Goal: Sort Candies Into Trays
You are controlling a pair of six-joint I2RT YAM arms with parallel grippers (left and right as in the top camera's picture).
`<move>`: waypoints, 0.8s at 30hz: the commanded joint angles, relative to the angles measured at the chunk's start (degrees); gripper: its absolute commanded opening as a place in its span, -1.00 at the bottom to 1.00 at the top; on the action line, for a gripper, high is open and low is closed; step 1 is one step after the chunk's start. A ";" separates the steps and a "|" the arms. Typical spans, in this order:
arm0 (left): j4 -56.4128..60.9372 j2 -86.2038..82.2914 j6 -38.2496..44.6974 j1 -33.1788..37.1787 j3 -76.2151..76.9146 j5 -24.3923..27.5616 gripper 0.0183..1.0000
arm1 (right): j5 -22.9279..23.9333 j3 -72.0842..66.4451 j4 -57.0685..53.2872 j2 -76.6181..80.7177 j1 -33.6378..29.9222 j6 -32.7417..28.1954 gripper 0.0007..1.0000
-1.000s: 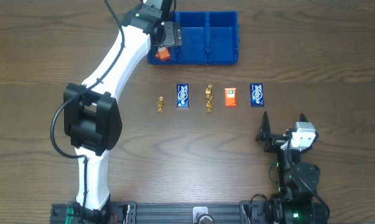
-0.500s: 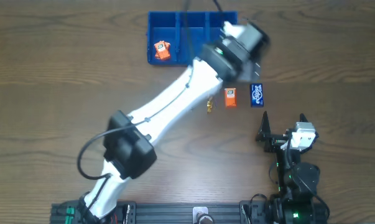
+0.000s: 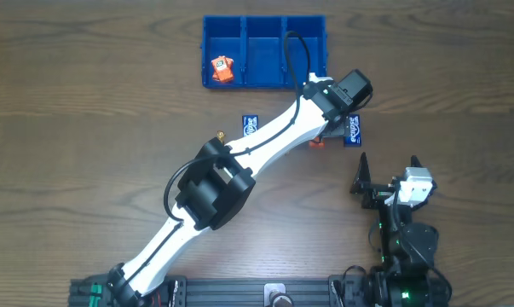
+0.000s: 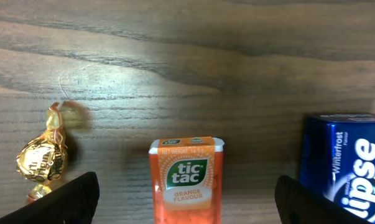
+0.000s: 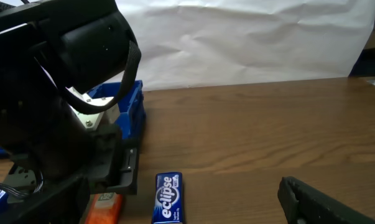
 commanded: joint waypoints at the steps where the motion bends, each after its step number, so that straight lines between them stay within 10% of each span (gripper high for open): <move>1: 0.57 1.18 -1.09 -0.07 0.28 -0.24 0.79 | 0.11 -0.11 -0.35 -0.39 -0.13 -0.31 1.00; 13: 1.64 4.07 -1.09 -0.04 0.28 1.31 0.58 | 0.11 -0.11 -0.35 -0.39 -0.13 -0.31 1.00; 19: 1.60 4.09 -1.05 -0.11 0.28 1.27 -0.19 | 0.11 -0.11 -0.35 -0.39 -0.13 -0.31 1.00; 24: 1.57 4.09 -1.05 -0.55 0.28 1.09 -0.46 | 0.11 -0.11 -0.35 -0.39 -0.13 -0.31 1.00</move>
